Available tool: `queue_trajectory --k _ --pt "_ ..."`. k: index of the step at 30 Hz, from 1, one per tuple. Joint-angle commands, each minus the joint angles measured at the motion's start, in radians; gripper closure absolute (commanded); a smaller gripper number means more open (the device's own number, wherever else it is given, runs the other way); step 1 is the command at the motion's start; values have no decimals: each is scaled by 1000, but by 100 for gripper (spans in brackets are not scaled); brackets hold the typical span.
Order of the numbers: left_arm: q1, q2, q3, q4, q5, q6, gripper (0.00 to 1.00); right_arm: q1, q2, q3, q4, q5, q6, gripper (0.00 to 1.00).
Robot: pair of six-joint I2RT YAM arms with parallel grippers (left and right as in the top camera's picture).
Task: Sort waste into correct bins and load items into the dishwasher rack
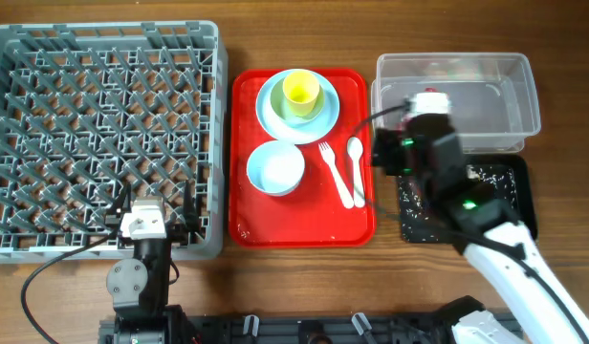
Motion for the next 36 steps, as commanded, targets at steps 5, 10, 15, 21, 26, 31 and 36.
queue_trajectory --k 5,10,15,21,26,31,36 --pt "-5 -6 -7 -1 -6 12 0 -135 9 9 -79 137 1 1" --pt "-5 -6 -7 -1 -6 12 0 -135 43 9 -79 122 1 0" --pt "-5 -6 -7 0 -6 12 0 -135 79 9 -79 122 1 0" --pt "-5 -6 8 101 95 -80 0 -135 109 9 -78 122 1 0" --pt "-5 46 254 -32 212 -345 0 -135 111 9 -78 122 1 0" --pt "-5 388 690 -348 372 -352 0 -135 111 9 -78 122 2 0" --pt "-21 961 1274 -907 523 -352 0 -135 111 9 -78 122 1 0"
